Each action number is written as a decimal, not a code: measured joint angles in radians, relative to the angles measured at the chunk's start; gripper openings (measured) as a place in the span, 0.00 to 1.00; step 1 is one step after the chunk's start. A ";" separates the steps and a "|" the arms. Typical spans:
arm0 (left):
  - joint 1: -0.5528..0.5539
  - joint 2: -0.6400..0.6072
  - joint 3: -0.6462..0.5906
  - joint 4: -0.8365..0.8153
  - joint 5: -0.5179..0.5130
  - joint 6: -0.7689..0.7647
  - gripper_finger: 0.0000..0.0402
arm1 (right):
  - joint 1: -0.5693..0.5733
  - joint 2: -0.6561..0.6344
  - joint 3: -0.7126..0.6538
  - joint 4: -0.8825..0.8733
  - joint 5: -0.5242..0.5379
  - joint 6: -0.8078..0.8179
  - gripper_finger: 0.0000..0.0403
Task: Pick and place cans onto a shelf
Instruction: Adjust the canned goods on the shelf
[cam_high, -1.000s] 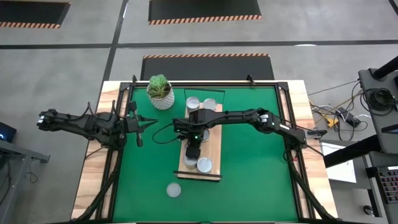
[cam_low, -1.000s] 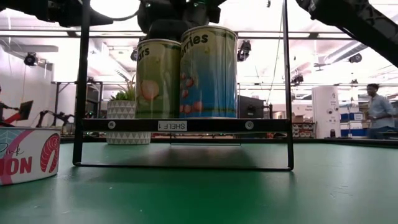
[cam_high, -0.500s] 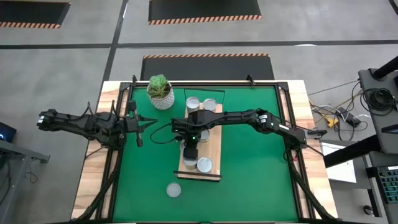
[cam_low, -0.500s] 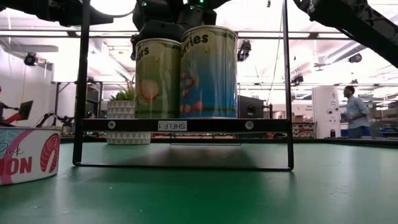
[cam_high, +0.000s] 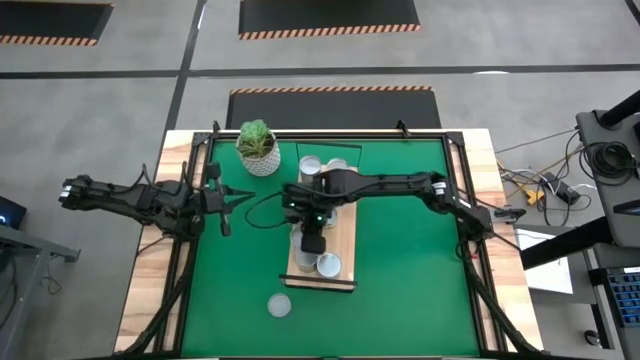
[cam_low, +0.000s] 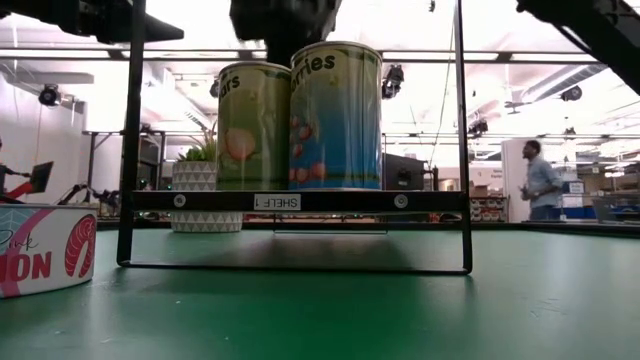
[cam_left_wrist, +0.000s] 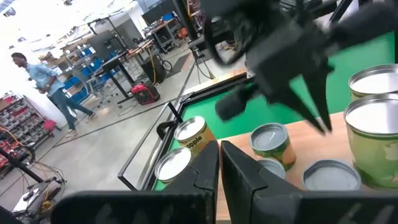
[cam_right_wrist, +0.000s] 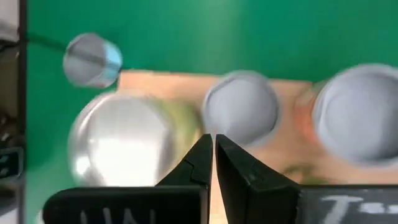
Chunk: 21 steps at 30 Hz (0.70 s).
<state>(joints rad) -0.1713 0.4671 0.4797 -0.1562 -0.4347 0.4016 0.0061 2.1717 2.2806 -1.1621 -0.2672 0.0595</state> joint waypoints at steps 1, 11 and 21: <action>0.000 0.002 0.000 0.000 0.000 -0.004 0.00 | 0.006 -0.009 0.000 -0.021 0.001 0.000 0.03; 0.000 0.003 0.000 0.001 0.000 -0.018 0.00 | 0.074 -0.022 -0.005 -0.156 0.006 -0.005 0.03; 0.000 0.003 0.000 0.007 0.000 -0.018 0.00 | 0.105 -0.017 -0.008 -0.084 0.006 -0.026 0.03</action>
<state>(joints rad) -0.1715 0.4698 0.4797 -0.1490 -0.4343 0.3840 0.1108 2.1548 2.2723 -1.2458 -0.2611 0.0330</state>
